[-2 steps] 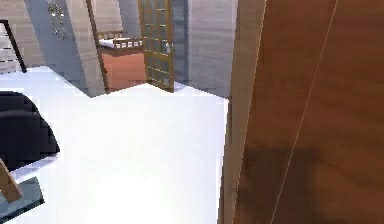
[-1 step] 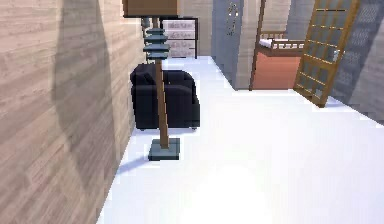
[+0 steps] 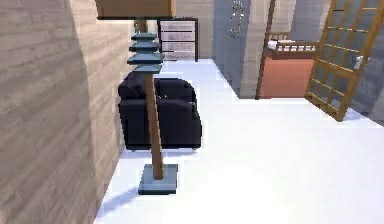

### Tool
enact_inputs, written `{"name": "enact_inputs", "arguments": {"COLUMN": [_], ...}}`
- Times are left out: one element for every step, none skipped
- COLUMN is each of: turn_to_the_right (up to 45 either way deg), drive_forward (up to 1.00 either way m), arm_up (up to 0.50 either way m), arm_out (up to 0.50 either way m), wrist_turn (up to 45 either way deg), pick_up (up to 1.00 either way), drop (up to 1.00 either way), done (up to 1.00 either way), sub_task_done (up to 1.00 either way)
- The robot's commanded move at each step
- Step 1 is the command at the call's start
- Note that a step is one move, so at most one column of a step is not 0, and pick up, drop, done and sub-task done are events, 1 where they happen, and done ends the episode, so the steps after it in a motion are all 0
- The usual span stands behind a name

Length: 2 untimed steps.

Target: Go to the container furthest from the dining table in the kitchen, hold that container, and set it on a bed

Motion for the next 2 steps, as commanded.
{"name": "enact_inputs", "arguments": {"turn_to_the_right": [27.0, 0.0], "drive_forward": [0.00, 1.00], "arm_up": [0.00, 0.00], "arm_out": [0.00, 0.00], "wrist_turn": [0.0, 0.0], "pick_up": [0.00, 0.00], "drop": [0.00, 0.00], "done": [0.00, 0.00], "sub_task_done": [0.00, 0.00]}}
